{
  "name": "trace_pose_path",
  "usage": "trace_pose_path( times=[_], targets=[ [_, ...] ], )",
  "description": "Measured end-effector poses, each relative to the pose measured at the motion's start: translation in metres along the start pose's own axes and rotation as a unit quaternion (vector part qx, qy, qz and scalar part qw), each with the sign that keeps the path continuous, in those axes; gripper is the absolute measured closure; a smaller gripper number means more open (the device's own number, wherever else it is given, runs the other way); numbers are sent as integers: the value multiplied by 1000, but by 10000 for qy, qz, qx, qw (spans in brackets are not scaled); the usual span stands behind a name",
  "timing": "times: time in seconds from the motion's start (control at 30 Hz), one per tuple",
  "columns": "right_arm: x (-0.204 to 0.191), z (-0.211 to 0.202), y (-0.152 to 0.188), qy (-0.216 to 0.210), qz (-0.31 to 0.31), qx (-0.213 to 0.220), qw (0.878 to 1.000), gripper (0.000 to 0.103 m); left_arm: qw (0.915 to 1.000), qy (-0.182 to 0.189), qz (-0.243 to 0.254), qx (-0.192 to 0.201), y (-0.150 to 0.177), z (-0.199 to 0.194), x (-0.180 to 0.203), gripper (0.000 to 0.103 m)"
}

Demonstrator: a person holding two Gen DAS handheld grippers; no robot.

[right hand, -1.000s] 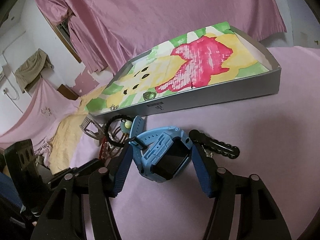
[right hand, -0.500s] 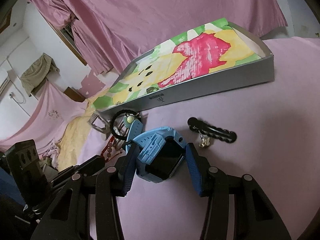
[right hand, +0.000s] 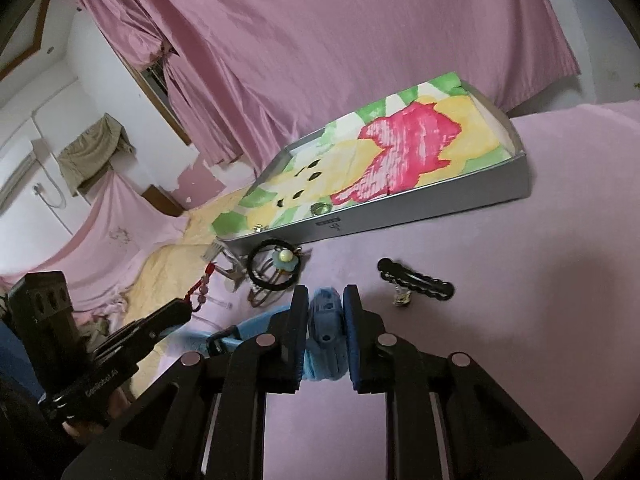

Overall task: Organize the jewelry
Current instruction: 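Grasp the blue smartwatch with the right gripper while the left gripper grasps the red bracelet, then carry the smartwatch and red bracelet over the tray and release them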

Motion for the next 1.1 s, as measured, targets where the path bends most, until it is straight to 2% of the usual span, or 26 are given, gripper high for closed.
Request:
trace_pose_path(
  times=[0.03,0.17,0.57,0.73,0.87,1.1],
  targets=[
    [-1,1,1,-92,14,3,10000,89,10000,-2,9,14,-1,0,1,96],
    [-5,3,2,-19,-125,-44,9999,89,10000,-14,34,12,-2,0,3,96],
    [-25,-2,1,461,-1011,-416,9929,89,10000,27,-9,-60,3,2,5,96],
    [-30,1,5,703,-1288,-655,9870,83,9999,42,-29,-99,6,4,5,96],
    [-28,0,4,732,-1256,-612,9875,85,9999,62,-68,-131,7,5,4,96],
    [-30,-9,-16,722,-1303,-211,9886,85,9999,83,-80,-34,0,7,2,96]
  ],
)
Point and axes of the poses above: each gripper's, at about its wrist camera, not at the fingertips, and z roughly the way its jaws point, x to its right, y to its underside, the point moved 3 cm from there along z, roughly the way its jaws point, and after that the axes turned 13 degrees about -z, right-handed, at the moved point
